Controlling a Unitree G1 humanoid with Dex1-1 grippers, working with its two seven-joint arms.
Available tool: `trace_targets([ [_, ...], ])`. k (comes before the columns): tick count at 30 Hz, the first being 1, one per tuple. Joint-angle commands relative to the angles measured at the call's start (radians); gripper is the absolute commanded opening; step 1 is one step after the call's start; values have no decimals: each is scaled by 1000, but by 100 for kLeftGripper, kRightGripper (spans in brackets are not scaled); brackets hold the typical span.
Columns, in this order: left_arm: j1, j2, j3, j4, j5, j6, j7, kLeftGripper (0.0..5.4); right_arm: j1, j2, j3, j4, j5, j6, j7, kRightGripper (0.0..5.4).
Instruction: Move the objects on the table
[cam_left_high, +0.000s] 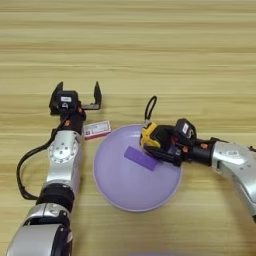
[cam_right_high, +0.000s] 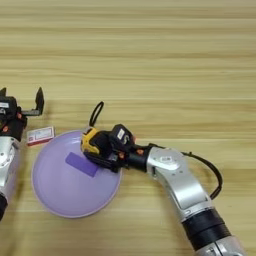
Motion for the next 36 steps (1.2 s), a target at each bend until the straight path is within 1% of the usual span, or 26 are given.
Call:
trace_targets([
  [1,-14,1,-3,12,12,-7,4,540,-9,2,0,6,-9,-7,3,267],
  [3,-12,1,-3,10,11,-8,3,540,-7,3,0,3,-9,-7,3,260],
  [10,-10,1,-4,8,12,-9,4,540,-5,7,-10,-10,5,-7,2,259],
  [18,-11,0,-5,9,14,-10,7,540,-15,22,-62,-70,69,11,-2,246],
  [25,-13,0,-5,12,14,-11,6,540,-37,47,-115,-114,110,26,-39,246],
  [28,-15,0,-4,17,14,-13,7,540,-52,59,-133,-105,105,18,-64,246],
  [33,-18,-1,-4,23,14,-16,8,540,-89,97,-169,-62,98,-14,-122,246],
  [36,-19,-1,-4,25,14,-18,7,540,-122,119,-185,-14,74,-41,-170,246],
])
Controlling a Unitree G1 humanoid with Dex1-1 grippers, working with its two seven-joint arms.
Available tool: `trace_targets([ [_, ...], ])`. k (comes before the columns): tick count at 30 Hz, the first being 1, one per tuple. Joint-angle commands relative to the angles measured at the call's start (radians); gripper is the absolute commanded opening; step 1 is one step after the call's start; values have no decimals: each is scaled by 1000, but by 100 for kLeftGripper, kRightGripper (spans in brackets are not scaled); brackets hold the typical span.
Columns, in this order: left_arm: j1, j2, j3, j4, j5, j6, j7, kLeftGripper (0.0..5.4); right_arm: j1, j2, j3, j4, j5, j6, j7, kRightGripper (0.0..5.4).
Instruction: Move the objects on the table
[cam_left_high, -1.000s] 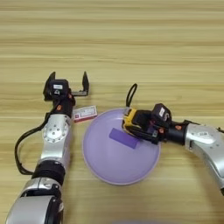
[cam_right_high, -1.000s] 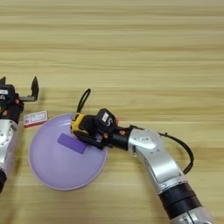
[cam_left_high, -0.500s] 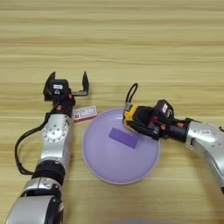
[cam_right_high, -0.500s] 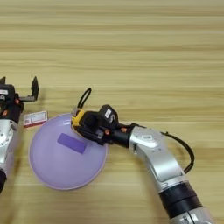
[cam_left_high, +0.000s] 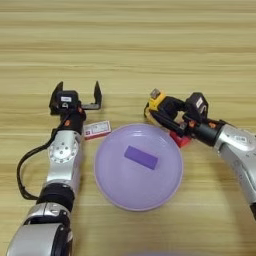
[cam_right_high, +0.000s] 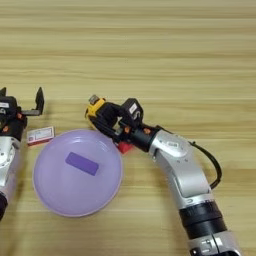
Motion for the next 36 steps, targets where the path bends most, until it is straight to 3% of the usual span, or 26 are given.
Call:
trace_targets([
  [1,-16,-1,-4,15,13,-6,5,540,-71,33,-30,70,-26,-51,-64,246],
  [8,-18,-2,-6,20,15,-11,8,540,-139,56,-33,255,-90,-111,-125,246],
  [15,-19,-2,-7,21,15,-12,9,540,-171,78,-27,399,-104,-129,-110,246],
  [24,-21,-2,-7,24,15,-11,10,540,-177,114,-17,461,-105,-146,-87,246],
  [35,-17,-1,-7,19,15,-11,9,540,-176,111,-11,485,-127,-145,-81,246],
  [36,-17,-1,-7,18,15,-12,9,540,-175,111,-10,485,-129,-146,-80,274],
])
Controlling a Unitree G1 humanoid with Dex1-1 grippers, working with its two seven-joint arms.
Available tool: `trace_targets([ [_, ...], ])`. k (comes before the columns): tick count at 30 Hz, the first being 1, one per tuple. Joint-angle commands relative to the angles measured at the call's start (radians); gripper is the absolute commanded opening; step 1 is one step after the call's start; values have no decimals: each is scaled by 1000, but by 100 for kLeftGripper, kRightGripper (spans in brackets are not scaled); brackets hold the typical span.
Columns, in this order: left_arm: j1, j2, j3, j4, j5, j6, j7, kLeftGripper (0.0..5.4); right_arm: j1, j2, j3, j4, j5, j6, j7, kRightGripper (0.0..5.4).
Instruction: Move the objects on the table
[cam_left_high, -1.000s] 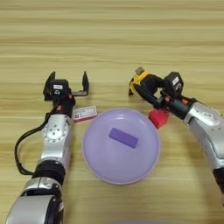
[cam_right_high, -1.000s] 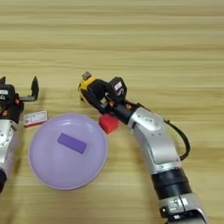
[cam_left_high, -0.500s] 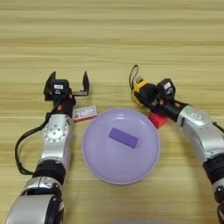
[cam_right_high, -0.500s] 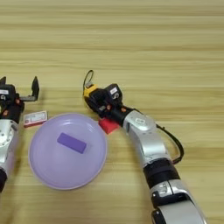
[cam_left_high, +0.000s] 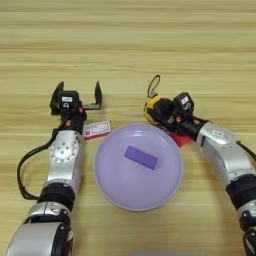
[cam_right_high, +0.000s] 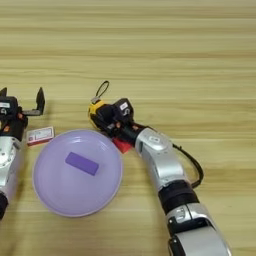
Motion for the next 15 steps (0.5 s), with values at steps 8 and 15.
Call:
trace_targets([
  [8,-11,-4,-5,5,14,-4,8,540,-9,-2,6,4,-14,-29,17,356],
  [15,-11,-4,-5,5,13,-5,8,540,-6,1,1,-13,-5,-36,19,429],
])
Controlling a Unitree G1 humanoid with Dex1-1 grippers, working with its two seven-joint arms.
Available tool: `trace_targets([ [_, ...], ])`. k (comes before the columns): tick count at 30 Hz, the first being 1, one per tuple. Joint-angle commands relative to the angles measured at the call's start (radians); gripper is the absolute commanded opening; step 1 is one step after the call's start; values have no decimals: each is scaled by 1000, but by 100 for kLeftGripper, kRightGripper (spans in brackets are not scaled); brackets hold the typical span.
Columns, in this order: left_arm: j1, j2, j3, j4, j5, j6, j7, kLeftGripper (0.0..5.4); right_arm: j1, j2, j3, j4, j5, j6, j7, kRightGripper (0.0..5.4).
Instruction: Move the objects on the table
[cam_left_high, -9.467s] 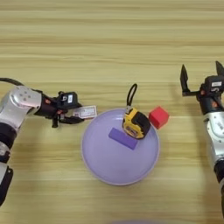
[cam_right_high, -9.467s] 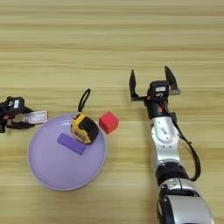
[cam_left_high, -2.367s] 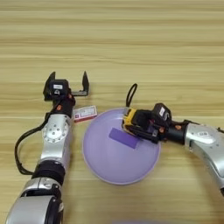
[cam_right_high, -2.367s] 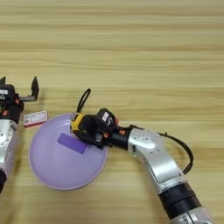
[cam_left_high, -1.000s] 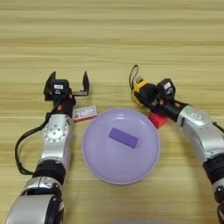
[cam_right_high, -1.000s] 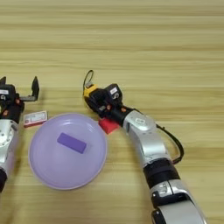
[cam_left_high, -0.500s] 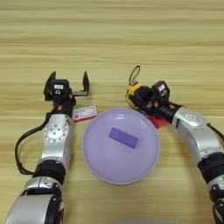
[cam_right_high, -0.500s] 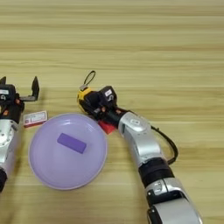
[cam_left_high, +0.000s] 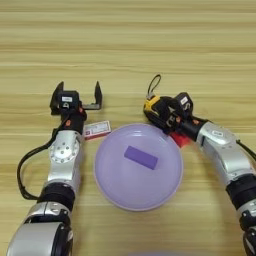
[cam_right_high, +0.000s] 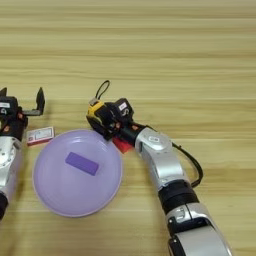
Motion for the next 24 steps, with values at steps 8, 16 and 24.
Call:
trace_targets([
  [8,-11,-3,-4,6,11,-4,4,540,1,5,-22,-61,25,-43,9,515],
  [16,-17,-5,-6,15,14,-4,7,540,17,-20,-42,-153,63,-26,20,535],
  [24,-20,-8,-6,24,16,-10,11,540,88,-87,-59,-319,118,51,77,535],
])
